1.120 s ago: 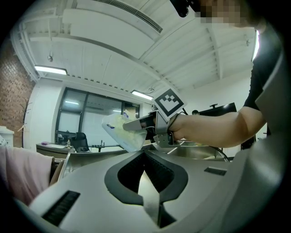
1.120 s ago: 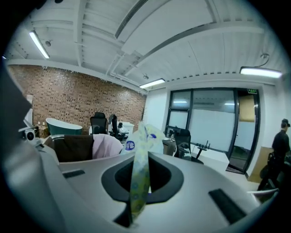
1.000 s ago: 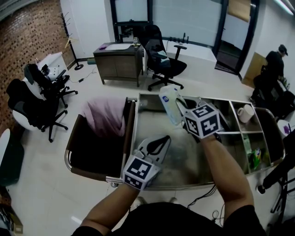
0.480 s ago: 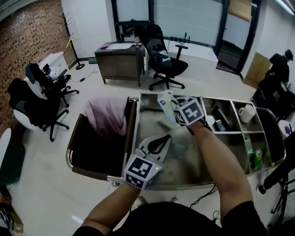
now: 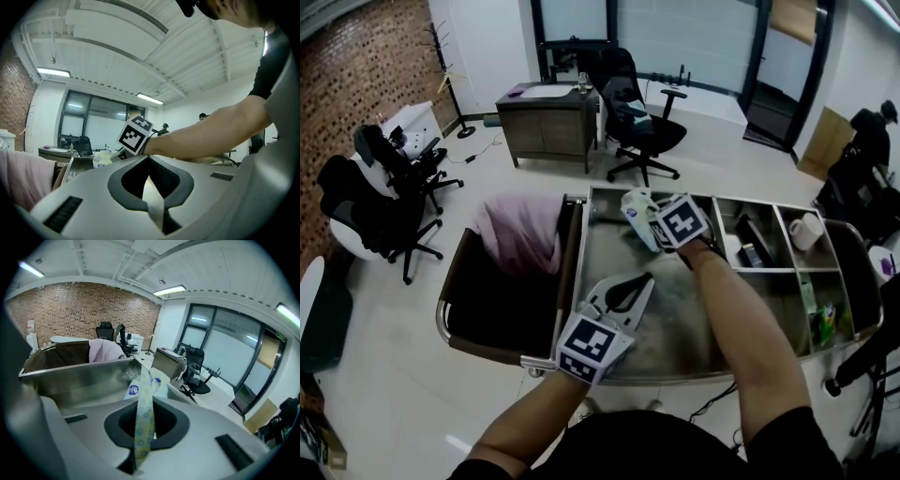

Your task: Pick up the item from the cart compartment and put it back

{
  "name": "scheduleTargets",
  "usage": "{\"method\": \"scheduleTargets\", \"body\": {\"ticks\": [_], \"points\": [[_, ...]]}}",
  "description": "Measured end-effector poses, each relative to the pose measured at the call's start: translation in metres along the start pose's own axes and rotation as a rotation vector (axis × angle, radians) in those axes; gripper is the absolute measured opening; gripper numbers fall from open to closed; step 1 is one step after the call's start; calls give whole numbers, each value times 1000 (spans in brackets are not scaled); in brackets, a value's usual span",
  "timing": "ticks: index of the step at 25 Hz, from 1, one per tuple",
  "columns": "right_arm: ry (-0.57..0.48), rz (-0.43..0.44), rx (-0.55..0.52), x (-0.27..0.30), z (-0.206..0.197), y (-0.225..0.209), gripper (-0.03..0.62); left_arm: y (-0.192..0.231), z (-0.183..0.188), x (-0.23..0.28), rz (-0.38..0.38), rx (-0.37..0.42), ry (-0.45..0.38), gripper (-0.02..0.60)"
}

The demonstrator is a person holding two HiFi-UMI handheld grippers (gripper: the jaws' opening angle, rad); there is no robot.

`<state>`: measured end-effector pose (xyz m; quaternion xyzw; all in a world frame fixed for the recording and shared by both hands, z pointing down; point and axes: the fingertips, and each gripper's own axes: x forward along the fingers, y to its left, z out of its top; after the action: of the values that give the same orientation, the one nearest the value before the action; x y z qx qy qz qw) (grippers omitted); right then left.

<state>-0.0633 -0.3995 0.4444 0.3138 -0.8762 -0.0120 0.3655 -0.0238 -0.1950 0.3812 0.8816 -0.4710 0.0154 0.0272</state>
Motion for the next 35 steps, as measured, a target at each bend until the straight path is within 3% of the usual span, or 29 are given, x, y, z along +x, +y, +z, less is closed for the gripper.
{"method": "scheduleTargets", "body": {"ticks": [2,4,5,18,29,31,33,35], "points": [[12,-2,-1,2,-3,-1,23,0,0,0,-1,2,1,0],[22,5,-2,3,-5,0,187,-1,0,1,-3,2,2,0],[29,6,-6,4,-6,0,216,0,0,1,-3,1,3,0],[-24,-22,-13,-21,4,-5,216,0,-2,1,-4,5,10,0],[-146,-24,-5,-61,20,8,190,-3,-3,3,-8,6,19,0],[-167,-34,5,-68,21,8,142,-3,-2,2,-6,5,19,0],[-191,-40,35,-74,19,6,17,-2,-2,2,-3,3,19,0],[-215,-30,71,-80,17,5,14,-2,-2,2,-3,3,19,0]]}}
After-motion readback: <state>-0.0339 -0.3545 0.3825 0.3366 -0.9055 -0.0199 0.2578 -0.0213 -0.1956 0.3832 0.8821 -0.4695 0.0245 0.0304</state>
